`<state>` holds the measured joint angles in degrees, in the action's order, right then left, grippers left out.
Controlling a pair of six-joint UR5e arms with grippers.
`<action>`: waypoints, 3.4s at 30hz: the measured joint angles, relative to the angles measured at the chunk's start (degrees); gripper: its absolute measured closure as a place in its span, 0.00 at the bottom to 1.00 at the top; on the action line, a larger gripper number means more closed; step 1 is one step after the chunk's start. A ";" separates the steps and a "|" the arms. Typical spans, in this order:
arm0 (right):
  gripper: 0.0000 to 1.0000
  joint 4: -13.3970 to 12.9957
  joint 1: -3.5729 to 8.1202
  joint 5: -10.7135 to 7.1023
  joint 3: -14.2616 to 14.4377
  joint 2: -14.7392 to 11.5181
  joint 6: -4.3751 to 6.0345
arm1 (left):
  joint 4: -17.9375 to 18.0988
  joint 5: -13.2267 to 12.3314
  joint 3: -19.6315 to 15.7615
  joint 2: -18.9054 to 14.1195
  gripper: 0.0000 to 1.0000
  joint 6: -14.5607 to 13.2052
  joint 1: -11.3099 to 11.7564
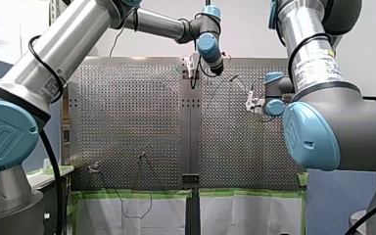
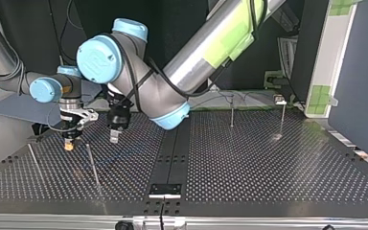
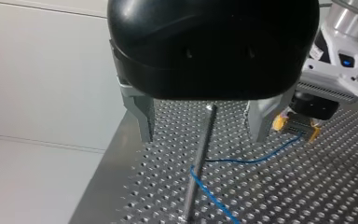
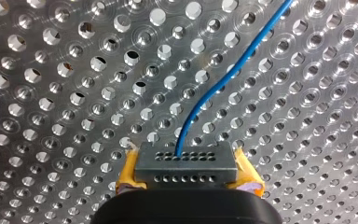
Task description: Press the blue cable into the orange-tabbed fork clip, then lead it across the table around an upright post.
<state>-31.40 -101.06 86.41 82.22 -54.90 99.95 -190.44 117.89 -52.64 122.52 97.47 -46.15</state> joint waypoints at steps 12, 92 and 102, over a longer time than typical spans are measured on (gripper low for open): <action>1.00 0.01 -0.06 -0.01 0.00 0.00 0.00 | 3.67 -0.55 -5.75 -3.67 0.01 -0.04 -0.35; 1.00 -16.03 4.97 12.57 9.55 17.35 -0.90 | 42.91 -9.80 -45.03 -18.09 0.01 10.40 0.39; 1.00 -16.92 6.66 12.46 7.79 22.52 -1.11 | 48.21 -7.97 -50.34 -18.09 0.01 12.97 1.57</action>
<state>-48.32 -94.41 98.87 90.01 -32.39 98.84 -142.22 109.92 -102.98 104.43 110.44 -44.58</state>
